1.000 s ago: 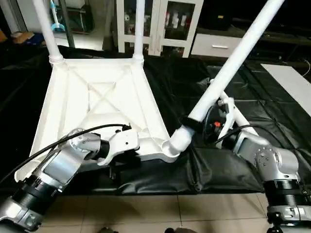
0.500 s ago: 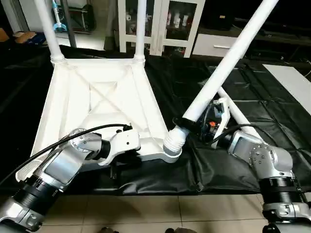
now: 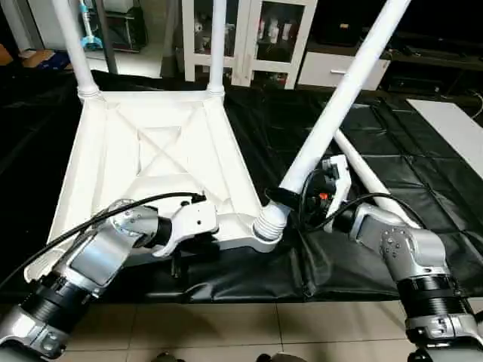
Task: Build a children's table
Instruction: Insert table leg to table base
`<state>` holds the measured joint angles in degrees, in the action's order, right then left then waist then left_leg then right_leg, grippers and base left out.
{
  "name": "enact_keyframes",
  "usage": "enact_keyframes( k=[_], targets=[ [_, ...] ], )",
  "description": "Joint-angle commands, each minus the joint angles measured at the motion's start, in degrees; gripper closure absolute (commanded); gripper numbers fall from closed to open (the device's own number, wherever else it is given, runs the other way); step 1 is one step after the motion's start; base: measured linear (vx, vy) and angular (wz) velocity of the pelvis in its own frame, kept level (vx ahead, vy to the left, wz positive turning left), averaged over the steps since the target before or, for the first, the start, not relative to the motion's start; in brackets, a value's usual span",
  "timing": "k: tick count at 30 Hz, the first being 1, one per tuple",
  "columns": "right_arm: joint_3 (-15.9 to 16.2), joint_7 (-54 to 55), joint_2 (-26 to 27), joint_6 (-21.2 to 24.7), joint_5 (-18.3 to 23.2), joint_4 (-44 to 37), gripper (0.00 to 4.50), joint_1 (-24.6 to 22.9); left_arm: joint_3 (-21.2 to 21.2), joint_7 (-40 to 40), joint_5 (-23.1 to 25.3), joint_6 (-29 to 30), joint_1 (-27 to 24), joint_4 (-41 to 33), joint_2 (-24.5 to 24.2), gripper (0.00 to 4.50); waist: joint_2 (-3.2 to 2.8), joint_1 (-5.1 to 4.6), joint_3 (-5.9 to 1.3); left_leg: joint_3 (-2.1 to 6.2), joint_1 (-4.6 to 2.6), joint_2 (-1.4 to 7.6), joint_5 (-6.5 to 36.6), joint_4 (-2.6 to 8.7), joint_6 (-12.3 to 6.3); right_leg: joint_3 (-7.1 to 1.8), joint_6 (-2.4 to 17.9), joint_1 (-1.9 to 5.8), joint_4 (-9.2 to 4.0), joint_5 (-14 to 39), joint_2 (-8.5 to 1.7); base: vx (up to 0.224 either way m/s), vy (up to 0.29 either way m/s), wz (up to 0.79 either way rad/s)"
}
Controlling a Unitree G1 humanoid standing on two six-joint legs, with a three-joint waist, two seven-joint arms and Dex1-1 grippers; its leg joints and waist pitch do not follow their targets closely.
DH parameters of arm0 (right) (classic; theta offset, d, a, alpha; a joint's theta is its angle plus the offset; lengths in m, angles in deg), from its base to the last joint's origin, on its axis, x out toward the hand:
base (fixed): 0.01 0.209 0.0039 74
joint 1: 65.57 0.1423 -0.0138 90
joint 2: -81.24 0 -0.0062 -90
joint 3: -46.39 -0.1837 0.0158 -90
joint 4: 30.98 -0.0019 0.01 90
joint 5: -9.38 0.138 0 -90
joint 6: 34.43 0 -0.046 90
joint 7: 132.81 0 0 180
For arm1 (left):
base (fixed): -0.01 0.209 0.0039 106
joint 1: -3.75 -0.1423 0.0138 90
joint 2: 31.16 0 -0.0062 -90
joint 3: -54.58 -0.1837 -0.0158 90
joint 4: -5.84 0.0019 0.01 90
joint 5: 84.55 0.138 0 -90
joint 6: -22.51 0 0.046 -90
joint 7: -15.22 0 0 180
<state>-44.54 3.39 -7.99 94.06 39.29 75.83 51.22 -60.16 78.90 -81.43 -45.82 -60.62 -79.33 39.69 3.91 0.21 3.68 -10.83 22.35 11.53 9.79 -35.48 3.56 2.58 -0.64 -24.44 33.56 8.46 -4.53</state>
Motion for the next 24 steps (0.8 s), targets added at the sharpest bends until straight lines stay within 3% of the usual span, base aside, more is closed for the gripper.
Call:
enact_keyframes(
  k=[1,6,10,13,14,19,22,24],
  targets=[
    [0.04,1.24,-1.47,-1.28,-2.72,0.48,2.64,0.46,-1.59,1.46,0.3,-0.24,0.44,-1.94,0.16,4.5,-1.19,-0.64,-3.1,1.82,-2.61,1.32,31.72,5.48,4.21,-0.89,5.64,0.53,-5.44,35.09,-2.72,0.0,0.0,0.0],
    [2.06,1.05,-2.18,-2.89,-5.05,1.06,2.64,0.27,-1.64,1.75,0.21,-0.22,0.08,-2.31,-0.09,4.5,-1.41,-0.97,-2.88,2.2,-2.96,1.39,34.69,5.78,4.68,-0.43,5.56,0.62,-5.8,35.29,-2.68,0.0,0.0,0.0],
    [8.89,-0.53,-4.4,-7.87,-11.13,-0.53,2.64,-2.59,-1.66,2.14,0.23,-0.1,-0.62,-2.75,-0.68,4.5,-1.19,-0.94,-2.78,2.26,-3.19,1.27,35.11,5.55,4.41,-0.29,4.5,0.47,-6.3,38.08,-3.02,0.0,0.0,0.0],
    [10.58,-0.92,-5.05,-10.16,-13.04,-0.91,2.64,-3.48,-1.71,2.11,0.31,-0.12,-0.63,-2.57,-0.69,4.5,-1.32,-1.2,-2.56,2.5,-3.6,1.23,36.93,5.45,4.28,0.4,3.94,0.33,-6.89,39.21,-2.82,0.0,0.0,0.0],
    [10.58,-0.92,-5.05,-10.16,-13.04,-0.91,2.64,-3.48,-1.71,2.11,0.31,-0.12,-0.63,-2.57,-0.69,4.5,-1.46,-1.41,-2.59,2.85,-3.66,1.36,38.23,5.61,4.33,0.95,3.99,0.67,-6.94,38.47,-2.88,0.0,0.0,0.0],
    [10.64,-1.48,-4.81,-12.66,-13.38,-2.96,2.64,-6.1,-1.73,2.08,0.37,0.49,-0.55,-2.63,-0.7,4.5,-1.37,-1.62,-2.57,3.02,-3.62,1.51,39.08,6.11,4.52,1.0,4.53,1.03,-6.86,36.74,-2.99,0.0,0.0,0.0],
    [9.53,-0.69,-3.81,-13.86,-12.73,-3.71,2.64,-7.75,-1.68,2.03,0.33,0.74,-0.61,-2.77,-0.74,4.5,-1.26,-1.93,-2.3,3.17,-4.1,1.43,41.16,6.18,4.65,1.35,3.95,0.87,-7.36,38.76,-2.99,0.0,0.0,0.0],
    [9.24,-0.2,-3.36,-14.58,-12.44,-4.08,2.64,-8.97,-1.67,2.0,0.33,0.86,-0.61,-2.79,-0.77,4.5,-1.11,-1.95,-2.44,3.1,-4.2,1.28,40.37,5.97,4.28,1.44,3.6,0.97,-7.62,39.71,-3.34,0.0,0.0,0.0]
  ],
)
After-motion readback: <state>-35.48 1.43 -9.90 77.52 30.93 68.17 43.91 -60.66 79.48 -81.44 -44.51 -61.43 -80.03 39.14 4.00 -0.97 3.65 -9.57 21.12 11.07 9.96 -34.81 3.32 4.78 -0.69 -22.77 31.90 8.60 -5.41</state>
